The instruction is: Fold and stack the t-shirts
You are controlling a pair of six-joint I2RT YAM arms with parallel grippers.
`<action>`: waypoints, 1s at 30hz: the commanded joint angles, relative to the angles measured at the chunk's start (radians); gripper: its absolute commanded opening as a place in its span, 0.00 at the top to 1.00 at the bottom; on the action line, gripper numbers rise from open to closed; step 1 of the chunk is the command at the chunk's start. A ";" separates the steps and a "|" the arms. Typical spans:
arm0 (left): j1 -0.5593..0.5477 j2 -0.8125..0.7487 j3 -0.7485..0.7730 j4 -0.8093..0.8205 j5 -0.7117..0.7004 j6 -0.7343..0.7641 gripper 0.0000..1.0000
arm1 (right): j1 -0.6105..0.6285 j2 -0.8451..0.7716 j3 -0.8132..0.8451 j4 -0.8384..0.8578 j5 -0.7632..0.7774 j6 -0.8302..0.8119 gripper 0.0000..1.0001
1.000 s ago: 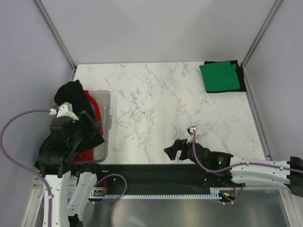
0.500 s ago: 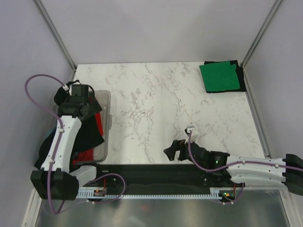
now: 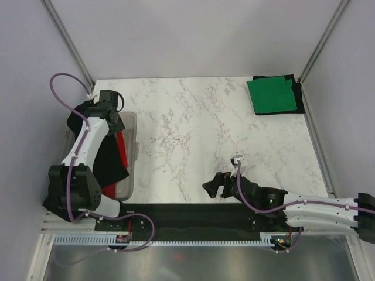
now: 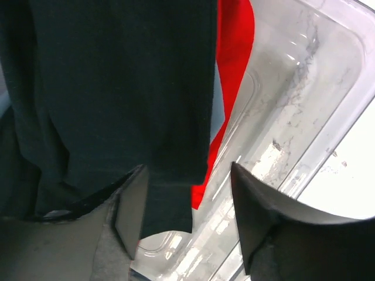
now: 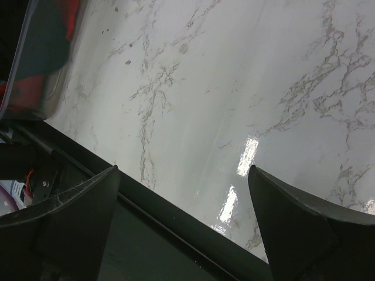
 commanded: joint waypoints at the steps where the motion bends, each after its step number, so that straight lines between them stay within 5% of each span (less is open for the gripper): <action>1: 0.009 -0.010 0.032 0.024 -0.045 0.040 0.39 | -0.002 -0.011 0.010 0.026 0.020 0.007 0.02; 5: 0.009 -0.011 0.023 0.024 -0.050 0.042 0.55 | 0.000 -0.006 0.011 0.027 0.016 0.007 0.02; 18: 0.009 0.062 0.016 0.026 -0.050 0.052 0.54 | 0.000 -0.024 0.005 0.026 0.016 0.010 0.02; 25: 0.009 0.041 0.035 0.012 -0.068 0.051 0.98 | -0.002 -0.034 0.000 0.024 0.016 0.010 0.02; 30: 0.010 -0.049 0.139 -0.046 -0.078 0.014 0.98 | -0.002 -0.035 -0.001 0.026 0.017 0.010 0.02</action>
